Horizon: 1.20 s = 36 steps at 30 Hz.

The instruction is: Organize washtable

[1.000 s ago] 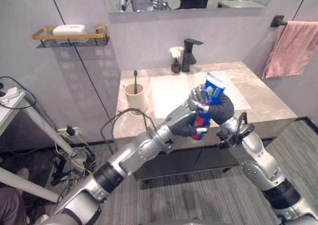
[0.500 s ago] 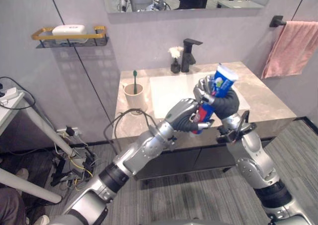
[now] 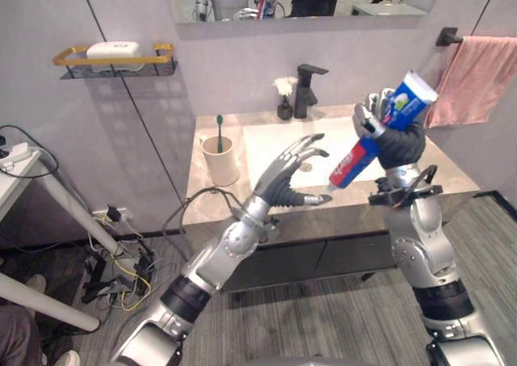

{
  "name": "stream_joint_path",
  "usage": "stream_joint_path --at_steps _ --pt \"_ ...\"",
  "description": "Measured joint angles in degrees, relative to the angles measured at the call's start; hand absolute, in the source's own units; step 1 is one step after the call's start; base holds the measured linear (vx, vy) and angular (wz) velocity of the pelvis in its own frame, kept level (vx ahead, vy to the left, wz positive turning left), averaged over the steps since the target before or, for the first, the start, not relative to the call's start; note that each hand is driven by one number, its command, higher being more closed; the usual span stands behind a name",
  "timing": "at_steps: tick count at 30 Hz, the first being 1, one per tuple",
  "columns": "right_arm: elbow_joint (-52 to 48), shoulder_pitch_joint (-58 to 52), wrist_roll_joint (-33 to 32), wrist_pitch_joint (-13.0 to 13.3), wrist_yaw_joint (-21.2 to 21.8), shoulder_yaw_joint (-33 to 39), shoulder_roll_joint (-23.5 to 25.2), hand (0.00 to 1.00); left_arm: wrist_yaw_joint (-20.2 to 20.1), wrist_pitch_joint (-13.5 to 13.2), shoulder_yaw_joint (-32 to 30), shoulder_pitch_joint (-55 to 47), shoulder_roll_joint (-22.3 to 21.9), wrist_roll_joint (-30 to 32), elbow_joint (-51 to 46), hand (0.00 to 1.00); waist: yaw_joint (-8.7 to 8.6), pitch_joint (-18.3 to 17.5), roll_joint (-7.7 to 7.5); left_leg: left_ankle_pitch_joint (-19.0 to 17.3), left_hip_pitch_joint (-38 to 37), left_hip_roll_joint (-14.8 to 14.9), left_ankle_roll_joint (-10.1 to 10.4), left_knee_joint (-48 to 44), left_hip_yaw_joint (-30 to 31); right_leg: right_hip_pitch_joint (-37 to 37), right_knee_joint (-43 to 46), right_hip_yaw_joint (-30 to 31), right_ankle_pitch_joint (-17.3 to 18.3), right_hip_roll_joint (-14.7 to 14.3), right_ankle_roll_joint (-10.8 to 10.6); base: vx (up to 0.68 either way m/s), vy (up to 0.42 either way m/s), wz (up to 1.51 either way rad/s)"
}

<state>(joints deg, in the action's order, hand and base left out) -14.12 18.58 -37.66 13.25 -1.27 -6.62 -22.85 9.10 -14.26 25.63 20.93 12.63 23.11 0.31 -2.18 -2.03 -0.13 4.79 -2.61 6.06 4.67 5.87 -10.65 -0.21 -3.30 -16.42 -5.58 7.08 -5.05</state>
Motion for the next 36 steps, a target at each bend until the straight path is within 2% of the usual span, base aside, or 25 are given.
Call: stream_joint_path --at_steps 8,18,23,28,34,36 --pt "2.8 0.0 0.0 0.0 0.0 2.1 0.2 1.0 2.6 0.6 -8.0 -0.5 -0.1 0.0 -4.9 0.0 0.17 0.0 -0.01 0.0 0.1 0.0 0.0 0.0 0.3 0.1 0.0 -0.3 -0.2 0.0 0.3 0.0 0.0 0.01" --pt "6.4 3.7 0.1 0.0 -1.4 5.4 0.1 1.0 6.7 1.5 -21.9 -9.3 -0.2 0.0 -16.9 0.0 0.64 -0.1 0.0 0.0 0.0 0.0 0.0 0.0 1.0 1.0 -0.8 -1.0 -0.2 -0.1 0.2 0.0 0.0 0.02" --pt "12.4 11.2 0.5 0.0 -2.6 6.8 -0.8 1.0 10.0 1.6 -31.7 -14.7 -0.4 -0.1 -21.9 0.0 2.05 -0.2 0.04 0.0 0.4 0.0 0.1 0.0 1.8 1.1 -0.9 -1.8 -0.3 0.0 0.2 -0.01 0.0 0.07" --pt "20.6 24.2 0.6 0.4 -4.5 6.5 -3.3 1.0 12.4 2.2 -39.6 -22.9 -3.5 -0.3 -23.5 0.0 5.03 -0.2 0.03 0.5 1.2 -0.1 0.2 0.0 4.7 2.3 -1.2 -4.8 -0.3 0.0 0.3 0.0 -0.009 0.29" --pt "30.4 37.1 0.5 1.7 -7.3 5.9 -5.1 1.0 12.2 2.6 -40.1 -31.9 -8.9 -3.2 -22.8 0.0 8.41 -0.2 -0.11 2.0 4.2 -0.5 0.3 0.0 10.4 3.0 -1.7 -10.7 0.1 0.0 0.2 -0.02 -0.014 0.53" --pt "34.9 41.7 0.5 1.8 -8.6 5.4 -6.1 1.0 12.1 2.6 -40.1 -35.1 -11.5 -5.1 -18.9 0.0 10.2 -0.1 -0.26 2.6 5.2 -0.6 0.4 0.0 12.7 3.5 -1.7 -13.2 0.4 -0.1 0.2 -0.02 -0.01 0.54"
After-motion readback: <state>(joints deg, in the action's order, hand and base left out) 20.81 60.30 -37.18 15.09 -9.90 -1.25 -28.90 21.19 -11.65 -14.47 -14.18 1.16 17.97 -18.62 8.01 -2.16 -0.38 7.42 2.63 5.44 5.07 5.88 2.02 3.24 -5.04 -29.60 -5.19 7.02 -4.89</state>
